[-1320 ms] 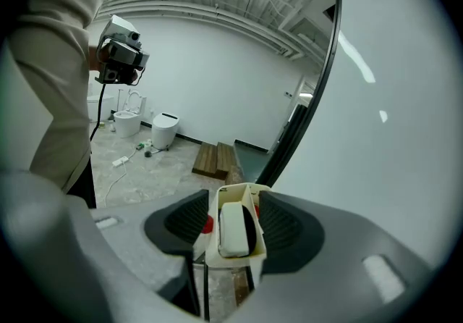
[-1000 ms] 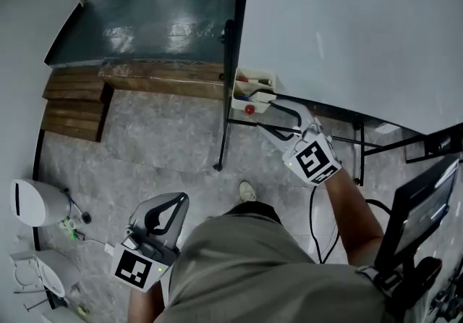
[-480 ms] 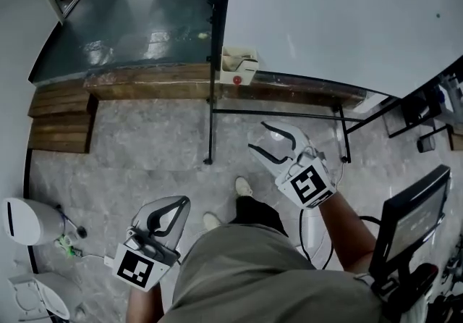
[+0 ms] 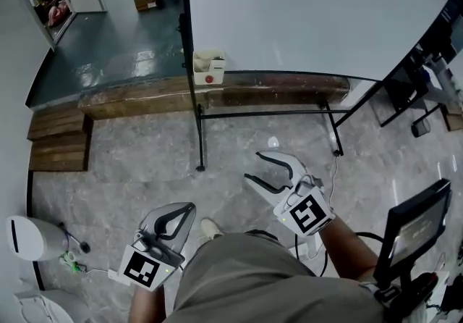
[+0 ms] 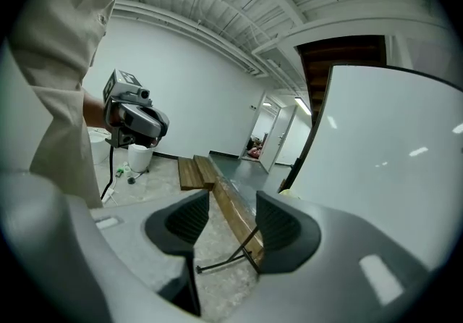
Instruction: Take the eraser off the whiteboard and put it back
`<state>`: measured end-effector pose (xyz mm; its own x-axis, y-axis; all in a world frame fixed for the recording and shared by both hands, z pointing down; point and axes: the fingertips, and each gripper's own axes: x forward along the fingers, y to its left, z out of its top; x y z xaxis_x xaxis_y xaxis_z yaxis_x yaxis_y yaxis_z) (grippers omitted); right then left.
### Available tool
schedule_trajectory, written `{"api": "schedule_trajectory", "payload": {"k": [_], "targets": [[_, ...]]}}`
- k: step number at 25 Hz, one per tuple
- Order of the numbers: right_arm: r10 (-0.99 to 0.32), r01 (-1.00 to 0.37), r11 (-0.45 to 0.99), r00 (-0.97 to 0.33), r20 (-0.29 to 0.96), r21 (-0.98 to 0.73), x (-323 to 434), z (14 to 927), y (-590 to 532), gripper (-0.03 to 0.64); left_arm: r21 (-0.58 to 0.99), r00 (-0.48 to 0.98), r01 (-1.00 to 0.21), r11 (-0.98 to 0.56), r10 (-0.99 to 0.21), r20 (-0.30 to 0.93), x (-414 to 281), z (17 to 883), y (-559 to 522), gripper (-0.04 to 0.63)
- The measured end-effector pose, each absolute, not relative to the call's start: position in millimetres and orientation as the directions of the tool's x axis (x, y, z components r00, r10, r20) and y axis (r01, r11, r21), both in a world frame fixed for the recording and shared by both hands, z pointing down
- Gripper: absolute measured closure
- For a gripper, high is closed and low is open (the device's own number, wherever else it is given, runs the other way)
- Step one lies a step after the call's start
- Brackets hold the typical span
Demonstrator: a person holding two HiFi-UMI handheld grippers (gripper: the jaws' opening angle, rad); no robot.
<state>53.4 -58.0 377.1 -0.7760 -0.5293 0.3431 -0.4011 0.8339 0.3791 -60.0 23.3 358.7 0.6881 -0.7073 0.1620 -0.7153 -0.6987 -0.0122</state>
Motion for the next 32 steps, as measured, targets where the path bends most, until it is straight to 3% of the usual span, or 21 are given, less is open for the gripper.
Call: {"api": "schedule_trajectory", "payload": {"k": [9,16,25,32], "targets": [[-0.582,-0.486,0.808,-0.747,0.322,0.333,165.2,377.2,41.8,0.417,-0.028,0.728,-0.67,-0.742,-0.664,0.172,42.1,345.5,95.9,0.589],[-0.575,-0.507,0.817,-0.752,0.321,0.276,204.2,392.7,113.0,0.417,-0.017,0.721,-0.669,-0.743,-0.655,0.224,77.7,352.4,163.8,0.589],[-0.634,-0.577,0.773,-0.715,0.294,0.264,199.6,386.1,164.4,0.417,-0.047,0.783,-0.589,-0.807,-0.584,0.212,80.3,345.3,201.1,0.589],[-0.665,-0.605,0.746,-0.7,0.261,0.277,135.8,371.1,222.6,0.417,-0.052,0.817,-0.546,-0.836,-0.545,0.186,21.8,334.1,254.2,0.589]]}}
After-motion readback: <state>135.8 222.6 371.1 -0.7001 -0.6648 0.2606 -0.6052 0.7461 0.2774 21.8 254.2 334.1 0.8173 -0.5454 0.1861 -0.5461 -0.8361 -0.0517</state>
